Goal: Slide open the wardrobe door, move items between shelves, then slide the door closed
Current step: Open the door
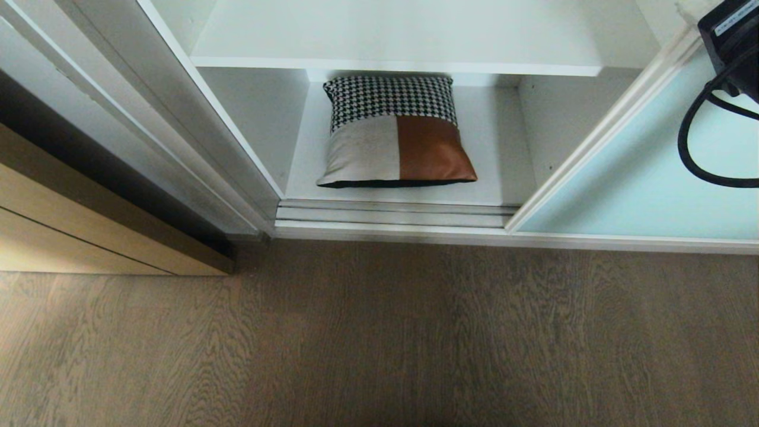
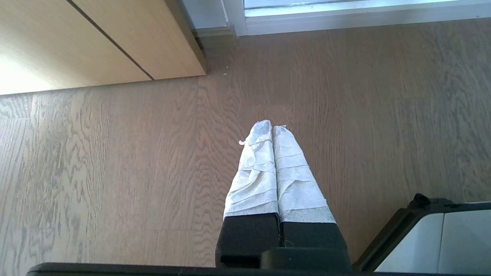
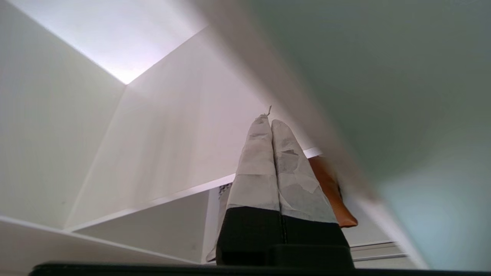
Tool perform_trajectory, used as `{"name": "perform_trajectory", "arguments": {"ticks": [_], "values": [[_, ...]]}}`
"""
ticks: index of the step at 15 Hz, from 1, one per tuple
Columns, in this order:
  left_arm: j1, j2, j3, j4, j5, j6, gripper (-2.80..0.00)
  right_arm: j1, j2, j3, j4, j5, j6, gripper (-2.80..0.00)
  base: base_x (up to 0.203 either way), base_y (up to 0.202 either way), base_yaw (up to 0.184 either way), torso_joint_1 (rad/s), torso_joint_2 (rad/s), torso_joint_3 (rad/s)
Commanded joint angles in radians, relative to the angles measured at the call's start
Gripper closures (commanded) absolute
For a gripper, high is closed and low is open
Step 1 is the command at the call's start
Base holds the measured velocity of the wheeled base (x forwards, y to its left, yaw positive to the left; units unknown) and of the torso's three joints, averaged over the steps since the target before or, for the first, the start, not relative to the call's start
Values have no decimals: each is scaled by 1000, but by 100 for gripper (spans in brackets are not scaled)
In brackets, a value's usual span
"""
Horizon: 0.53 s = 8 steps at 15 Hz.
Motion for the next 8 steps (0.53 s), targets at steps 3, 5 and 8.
{"name": "perform_trajectory", "arguments": {"ticks": [3, 5, 8], "values": [[1, 2, -1, 0, 0, 1, 0, -13, -37, 8, -2, 17, 2, 0, 0, 0, 0, 0, 0, 0], [-1, 0, 0, 0, 0, 1, 0, -5, -74, 19, 4, 36, 1, 0, 0, 0, 0, 0, 0, 0], [-1, 2, -1, 0, 0, 1, 0, 9, -142, 35, 29, 114, 1, 0, 0, 0, 0, 0, 0, 0]]}}
